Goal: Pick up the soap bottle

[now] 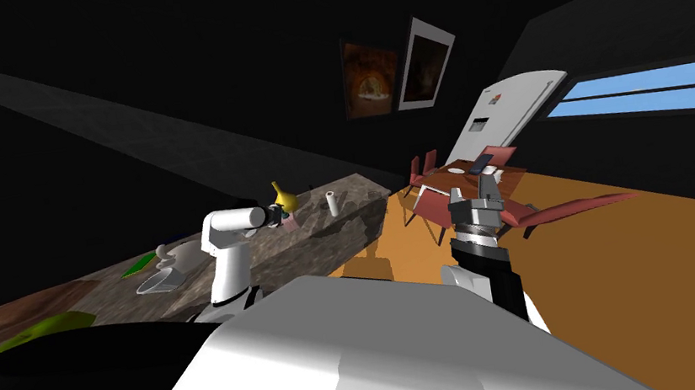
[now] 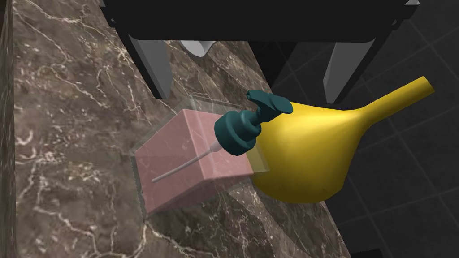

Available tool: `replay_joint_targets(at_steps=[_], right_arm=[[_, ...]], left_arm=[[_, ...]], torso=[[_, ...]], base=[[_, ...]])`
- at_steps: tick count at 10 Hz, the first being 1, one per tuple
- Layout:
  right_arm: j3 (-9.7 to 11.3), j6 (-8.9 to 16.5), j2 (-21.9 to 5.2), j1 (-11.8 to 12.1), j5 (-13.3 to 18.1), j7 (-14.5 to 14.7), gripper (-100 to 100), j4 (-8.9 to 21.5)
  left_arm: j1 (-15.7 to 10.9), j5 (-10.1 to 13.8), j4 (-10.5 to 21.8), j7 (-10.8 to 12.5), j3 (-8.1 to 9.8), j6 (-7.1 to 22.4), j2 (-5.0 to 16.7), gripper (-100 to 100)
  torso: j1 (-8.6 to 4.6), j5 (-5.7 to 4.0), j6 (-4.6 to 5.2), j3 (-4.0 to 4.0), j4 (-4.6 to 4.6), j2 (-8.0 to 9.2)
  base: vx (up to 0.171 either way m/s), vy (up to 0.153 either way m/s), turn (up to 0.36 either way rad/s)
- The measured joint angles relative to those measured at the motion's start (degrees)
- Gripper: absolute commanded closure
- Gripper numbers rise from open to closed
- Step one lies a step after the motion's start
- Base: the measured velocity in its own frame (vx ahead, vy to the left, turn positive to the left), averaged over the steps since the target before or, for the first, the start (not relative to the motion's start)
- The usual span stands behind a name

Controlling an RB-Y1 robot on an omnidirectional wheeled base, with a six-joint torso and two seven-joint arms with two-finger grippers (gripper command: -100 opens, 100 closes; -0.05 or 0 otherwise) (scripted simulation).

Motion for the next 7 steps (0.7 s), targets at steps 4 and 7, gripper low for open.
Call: replay_joint_targets(at_steps=[4, 7], right_arm=[[0.0, 0.0, 0.0, 0.0, 0.0, 0.0, 0, 0.0], [0.0, 0.0, 0.0, 0.0, 0.0, 0.0, 0, 0.0]], left_arm=[[-2.1, 1.4, 1.4, 0.8, 1.83, 5.4, 1.3, -100], [-3.9, 2.6, 2.6, 1.6, 3.29, 9.6, 2.6, -100]], torso=[[0.01, 0.01, 0.00, -0.01, 0.00, -0.01], [0.01, 0.01, 0.00, -0.04, -0.02, -0.06]], base=[[0.036, 0.004, -0.010], [0.048, 0.006, -0.012]])
